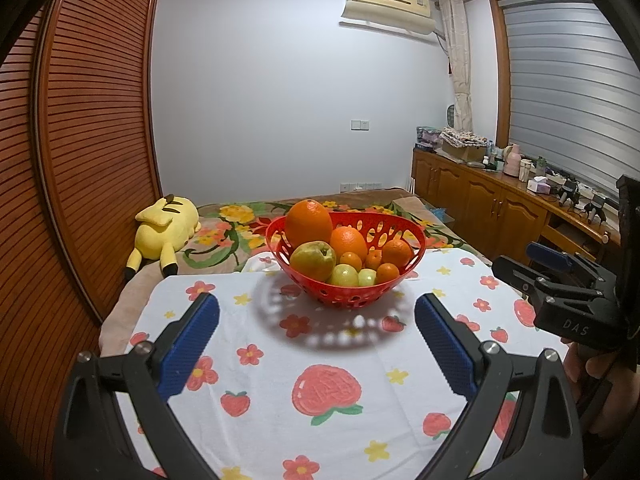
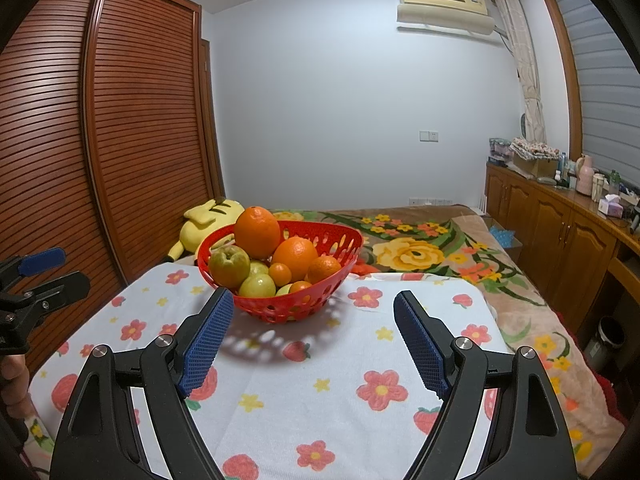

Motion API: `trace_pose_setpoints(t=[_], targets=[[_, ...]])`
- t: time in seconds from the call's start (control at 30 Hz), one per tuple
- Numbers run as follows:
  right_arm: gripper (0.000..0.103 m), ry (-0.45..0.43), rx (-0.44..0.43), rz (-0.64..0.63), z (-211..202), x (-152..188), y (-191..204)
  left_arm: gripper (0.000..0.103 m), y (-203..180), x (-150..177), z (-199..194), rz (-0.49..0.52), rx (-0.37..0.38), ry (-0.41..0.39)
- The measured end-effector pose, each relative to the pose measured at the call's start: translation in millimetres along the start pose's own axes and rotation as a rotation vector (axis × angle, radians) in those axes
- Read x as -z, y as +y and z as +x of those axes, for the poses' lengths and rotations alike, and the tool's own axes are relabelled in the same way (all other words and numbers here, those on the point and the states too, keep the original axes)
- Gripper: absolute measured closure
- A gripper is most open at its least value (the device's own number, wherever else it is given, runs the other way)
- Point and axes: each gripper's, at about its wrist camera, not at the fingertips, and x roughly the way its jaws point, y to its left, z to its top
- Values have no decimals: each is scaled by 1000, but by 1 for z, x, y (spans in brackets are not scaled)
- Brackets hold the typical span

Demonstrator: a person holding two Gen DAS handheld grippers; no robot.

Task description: Organize fruits

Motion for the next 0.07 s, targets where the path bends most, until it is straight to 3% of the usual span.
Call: trace_pose_setpoints(t=[0.07], targets=[[19,0,0,0,0,0,0,4,-1,0,0,0,0,1]])
